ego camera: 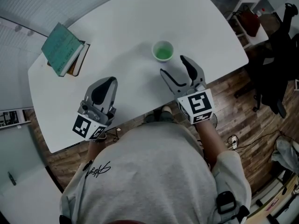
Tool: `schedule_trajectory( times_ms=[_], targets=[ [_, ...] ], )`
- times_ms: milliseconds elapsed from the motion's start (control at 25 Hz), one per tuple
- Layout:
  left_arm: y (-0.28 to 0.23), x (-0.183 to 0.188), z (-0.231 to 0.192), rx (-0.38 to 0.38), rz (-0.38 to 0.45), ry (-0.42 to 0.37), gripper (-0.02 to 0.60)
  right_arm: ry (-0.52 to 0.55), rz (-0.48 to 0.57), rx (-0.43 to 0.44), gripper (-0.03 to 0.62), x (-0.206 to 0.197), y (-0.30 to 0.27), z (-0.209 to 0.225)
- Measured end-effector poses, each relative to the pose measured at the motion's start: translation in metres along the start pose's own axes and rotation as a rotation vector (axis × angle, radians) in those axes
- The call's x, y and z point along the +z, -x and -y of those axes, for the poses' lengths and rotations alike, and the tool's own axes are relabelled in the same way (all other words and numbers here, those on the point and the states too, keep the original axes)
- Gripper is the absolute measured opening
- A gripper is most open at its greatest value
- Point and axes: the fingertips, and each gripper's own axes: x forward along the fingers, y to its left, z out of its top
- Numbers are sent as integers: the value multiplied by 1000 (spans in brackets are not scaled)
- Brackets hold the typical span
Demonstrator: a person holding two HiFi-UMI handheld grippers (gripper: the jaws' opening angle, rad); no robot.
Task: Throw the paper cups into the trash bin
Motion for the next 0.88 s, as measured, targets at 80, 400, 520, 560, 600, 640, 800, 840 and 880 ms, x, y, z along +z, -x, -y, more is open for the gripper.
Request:
schedule_trajectory(
  times_ms=[80, 400, 520, 560, 600, 640, 800, 840, 880],
  targets=[
    [0, 0, 0, 9, 0, 0, -6, -4, -21, 10, 299, -4, -4, 0],
    [2, 3, -2, 40, 3, -12, -6, -44, -42, 22, 307, -12, -14, 7],
    [4, 4, -4, 53, 4, -16, -6, -51, -57, 27, 307, -14, -20, 8],
    [4, 4, -4, 57, 3, -17, -6, -53, -66, 30, 307, -15, -22, 7],
    [5, 5, -4, 61, 4, -17, -6, -54, -76, 32, 307, -16, -24, 7],
    [5, 5, -5, 64, 5, -17, -6, -53, -84, 32, 307, -18, -26, 7],
    [8, 7, -9, 79, 10, -20, -6, -48, -100, 21, 308, -20, -35, 8],
    [9, 7, -10, 83, 10, -21, -6, -53, -100, 18, 308, -20, -37, 9],
    [10, 8, -10, 87, 10, -22, -6, -58, -100, 12, 308, -20, -38, 11]
  ],
)
